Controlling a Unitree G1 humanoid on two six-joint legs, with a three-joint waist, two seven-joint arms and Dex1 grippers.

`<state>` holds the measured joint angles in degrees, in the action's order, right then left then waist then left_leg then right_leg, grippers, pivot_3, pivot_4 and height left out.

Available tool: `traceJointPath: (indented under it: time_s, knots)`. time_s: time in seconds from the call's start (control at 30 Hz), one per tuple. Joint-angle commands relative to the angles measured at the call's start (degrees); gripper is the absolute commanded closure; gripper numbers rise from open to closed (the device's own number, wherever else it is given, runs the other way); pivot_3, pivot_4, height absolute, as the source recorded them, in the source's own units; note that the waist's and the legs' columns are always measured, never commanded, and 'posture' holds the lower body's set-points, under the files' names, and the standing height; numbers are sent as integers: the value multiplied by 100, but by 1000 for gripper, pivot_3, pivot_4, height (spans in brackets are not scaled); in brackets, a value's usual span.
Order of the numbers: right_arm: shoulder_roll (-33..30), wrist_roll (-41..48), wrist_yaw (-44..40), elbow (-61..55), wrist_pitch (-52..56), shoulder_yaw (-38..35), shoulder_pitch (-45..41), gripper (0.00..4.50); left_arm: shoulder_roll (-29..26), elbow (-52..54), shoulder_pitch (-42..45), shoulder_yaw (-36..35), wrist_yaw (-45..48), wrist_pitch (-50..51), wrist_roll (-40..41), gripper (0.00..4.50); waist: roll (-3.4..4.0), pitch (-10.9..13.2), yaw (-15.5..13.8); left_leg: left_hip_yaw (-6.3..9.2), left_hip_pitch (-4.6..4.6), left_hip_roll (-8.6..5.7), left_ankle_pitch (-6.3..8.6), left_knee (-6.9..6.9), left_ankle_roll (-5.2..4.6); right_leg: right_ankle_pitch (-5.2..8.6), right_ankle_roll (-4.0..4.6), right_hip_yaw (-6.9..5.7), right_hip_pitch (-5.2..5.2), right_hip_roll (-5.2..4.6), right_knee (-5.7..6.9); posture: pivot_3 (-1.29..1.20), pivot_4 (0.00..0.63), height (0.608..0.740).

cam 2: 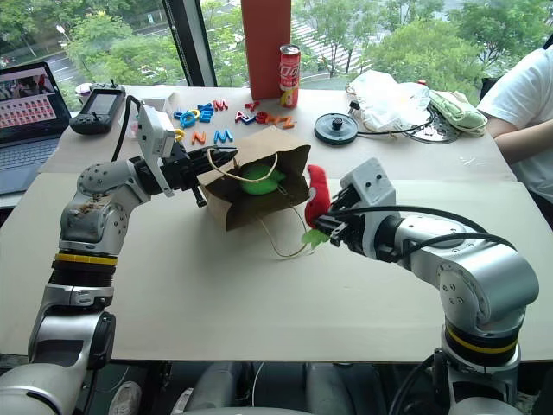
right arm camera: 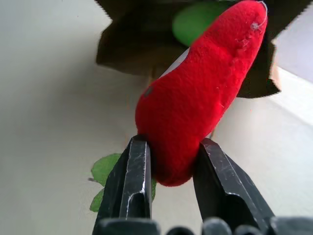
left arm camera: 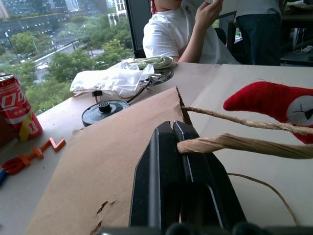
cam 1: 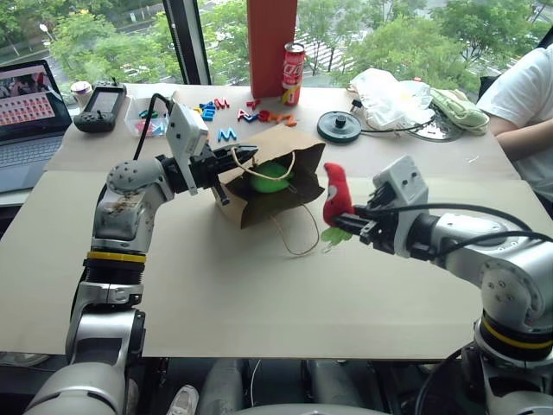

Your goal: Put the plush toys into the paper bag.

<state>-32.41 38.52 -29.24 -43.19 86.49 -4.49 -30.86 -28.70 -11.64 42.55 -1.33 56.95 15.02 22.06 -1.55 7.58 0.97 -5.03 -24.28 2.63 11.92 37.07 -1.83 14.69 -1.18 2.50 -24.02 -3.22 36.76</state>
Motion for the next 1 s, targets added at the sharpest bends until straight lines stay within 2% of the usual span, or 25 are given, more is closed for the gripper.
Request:
traceJointPath:
  time_s: [0.03, 0.2, 0.5, 0.67, 0.83, 0.97, 1.0]
  knots:
    - [250, -41, 190, 172, -123, 466, -313, 3161, 7, 75, 151, -66, 2, -94, 16, 4500, 0, 0, -6, 1, 0, 0, -1, 2, -1, 0, 0, -1, 0, 1, 0, 0, 150, 739]
    - [739, -618, 552, 1305, -752, 1256, -797, 3161, 23, 69, 164, -46, 34, -101, 17, 4500, 0, 0, 1, -1, -1, -2, -2, 6, -3, 0, 0, -1, -5, 1, 7, 0, 150, 739]
    - [1591, -1370, 728, 3198, -1815, 1730, -1836, 3161, 51, 77, 185, -16, 78, -84, 11, 4500, 0, 0, -14, -4, -10, -4, -2, 2, -3, -1, 0, -6, -9, -2, 30, 0, 150, 739]
    - [2250, -1813, 922, 4355, -2433, 1848, -2326, 3161, 76, 49, 217, 3, 95, -89, -4, 4500, 1, 0, -4, -4, -10, -2, -2, -3, -3, -1, 1, -8, -11, 0, 32, 0, 150, 739]
    - [2700, -1984, 1173, 4774, -2682, 1649, -2400, 3161, 82, 17, 238, 3, 112, -101, -24, 4500, 1, 0, 1, -4, -11, -1, -2, -5, -3, -1, 2, -9, -12, -1, 33, 0, 150, 739]
    - [2898, -2088, 1302, 4755, -2717, 1592, -2287, 2199, 96, -5, 255, 3, 115, -108, -49, 4500, 2, 0, -3, -4, -12, -1, -2, -7, -3, -1, 2, -10, -12, -3, 33, 0, 150, 739]
    - [2923, -2086, 1312, 4707, -2687, 1564, -2267, 1745, 97, -7, 255, 1, 116, -109, -51, 4500, 2, 0, -1, -4, -12, -1, -2, -7, -3, -1, 2, -11, -12, -3, 33, 0, 150, 739]
